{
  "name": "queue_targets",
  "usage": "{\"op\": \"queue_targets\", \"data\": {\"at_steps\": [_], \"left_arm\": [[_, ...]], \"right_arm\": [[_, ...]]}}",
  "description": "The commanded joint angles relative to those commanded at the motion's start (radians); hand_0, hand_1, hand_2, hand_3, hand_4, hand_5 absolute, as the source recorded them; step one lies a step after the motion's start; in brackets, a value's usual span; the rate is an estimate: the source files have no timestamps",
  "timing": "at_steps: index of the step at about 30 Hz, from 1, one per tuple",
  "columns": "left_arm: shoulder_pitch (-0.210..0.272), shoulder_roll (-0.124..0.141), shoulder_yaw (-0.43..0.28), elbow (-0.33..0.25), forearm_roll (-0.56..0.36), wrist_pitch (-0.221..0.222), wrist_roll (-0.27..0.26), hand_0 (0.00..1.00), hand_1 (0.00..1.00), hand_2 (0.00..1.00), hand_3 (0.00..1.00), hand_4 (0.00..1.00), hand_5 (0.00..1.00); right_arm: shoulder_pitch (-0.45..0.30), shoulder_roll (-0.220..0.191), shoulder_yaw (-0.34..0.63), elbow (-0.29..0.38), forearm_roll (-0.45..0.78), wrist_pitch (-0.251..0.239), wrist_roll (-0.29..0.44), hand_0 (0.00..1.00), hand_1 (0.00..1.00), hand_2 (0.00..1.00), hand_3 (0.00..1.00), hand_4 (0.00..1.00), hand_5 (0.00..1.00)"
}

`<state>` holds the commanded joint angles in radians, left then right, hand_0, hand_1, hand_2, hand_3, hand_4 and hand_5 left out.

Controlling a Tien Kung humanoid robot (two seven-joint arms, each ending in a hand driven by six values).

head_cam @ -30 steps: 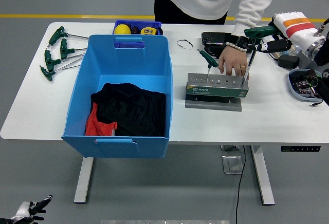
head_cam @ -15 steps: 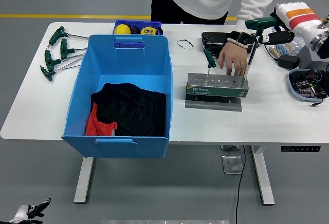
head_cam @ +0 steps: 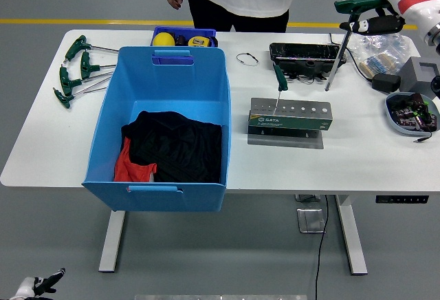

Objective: Lift tool from toolbox,place it in box,lift tool from toolbox,place it in box

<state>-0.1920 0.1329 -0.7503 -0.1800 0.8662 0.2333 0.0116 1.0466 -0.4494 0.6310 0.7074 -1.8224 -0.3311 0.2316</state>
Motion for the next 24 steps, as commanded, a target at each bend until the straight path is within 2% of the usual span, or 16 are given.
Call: {"op": "queue_targets", "data": {"at_steps": [6,10,17,24], "left_arm": [[0.003,0.001,-0.016,0.0,0.016,0.001,0.002,0.613,0.534,0.664,0.704,0.742,0.714],[0.006,0.001,-0.021,0.0,0.022,0.001,0.003,0.615,0.537,0.665,0.703,0.743,0.715],[0.006,0.001,-0.016,0.0,0.019,0.0,0.002,0.617,0.536,0.665,0.704,0.743,0.716],[0.003,0.002,-0.013,0.0,0.016,0.001,0.0,0.614,0.531,0.664,0.704,0.743,0.717]], "right_arm": [[0.009,-0.022,0.027,0.069,-0.007,0.001,-0.008,0.036,0.002,0.002,0.002,0.998,0.744],[0.014,-0.033,0.048,0.153,-0.013,0.002,-0.017,0.036,0.002,0.002,0.002,0.998,0.743],[0.023,-0.038,0.047,0.326,-0.021,0.011,-0.04,0.036,0.002,0.002,0.002,0.998,0.744],[0.024,-0.031,0.007,0.511,-0.026,0.026,-0.062,0.035,0.002,0.002,0.002,0.998,0.744]]}}
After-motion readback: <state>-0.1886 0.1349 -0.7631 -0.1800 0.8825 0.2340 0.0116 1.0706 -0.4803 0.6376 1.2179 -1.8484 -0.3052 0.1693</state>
